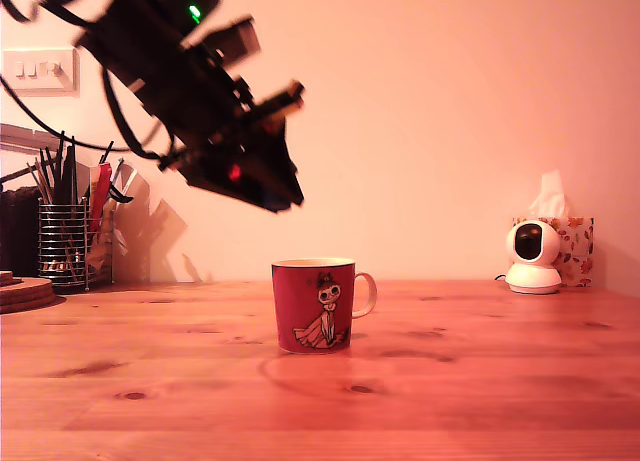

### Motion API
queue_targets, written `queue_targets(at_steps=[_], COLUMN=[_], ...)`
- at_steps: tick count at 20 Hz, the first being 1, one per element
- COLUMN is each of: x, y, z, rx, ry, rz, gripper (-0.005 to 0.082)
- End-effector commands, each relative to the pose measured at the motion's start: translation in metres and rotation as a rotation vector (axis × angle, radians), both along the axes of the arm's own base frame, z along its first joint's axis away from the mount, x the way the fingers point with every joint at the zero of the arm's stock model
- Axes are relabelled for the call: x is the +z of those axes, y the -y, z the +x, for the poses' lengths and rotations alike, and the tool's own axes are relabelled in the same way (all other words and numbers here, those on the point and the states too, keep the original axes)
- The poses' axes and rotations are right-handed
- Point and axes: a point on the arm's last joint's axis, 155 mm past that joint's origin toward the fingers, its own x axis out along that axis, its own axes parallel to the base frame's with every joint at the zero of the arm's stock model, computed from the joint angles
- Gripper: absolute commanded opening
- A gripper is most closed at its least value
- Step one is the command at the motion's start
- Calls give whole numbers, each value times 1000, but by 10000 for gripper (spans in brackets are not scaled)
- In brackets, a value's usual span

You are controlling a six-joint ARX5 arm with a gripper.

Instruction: Pick up the coffee capsules on the table and drop them inside the coffee cup

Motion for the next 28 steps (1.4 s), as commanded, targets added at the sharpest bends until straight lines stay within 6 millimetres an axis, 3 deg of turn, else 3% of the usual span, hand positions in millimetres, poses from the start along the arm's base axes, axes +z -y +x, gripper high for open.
queue_targets(at_steps=[1, 13, 21, 22, 25, 26, 28], x=[-12, -39, -40, -40, -41, -41, -40], y=[7, 23, 23, 23, 23, 23, 23], z=[2, 20, 20, 20, 20, 20, 21], rx=[-9, -21, -20, -20, -17, -17, -17], ry=[-26, -107, -114, -114, -109, -109, -109], rz=[13, 72, 76, 77, 83, 83, 83], gripper=[112, 112, 113, 138, 460, 519, 536])
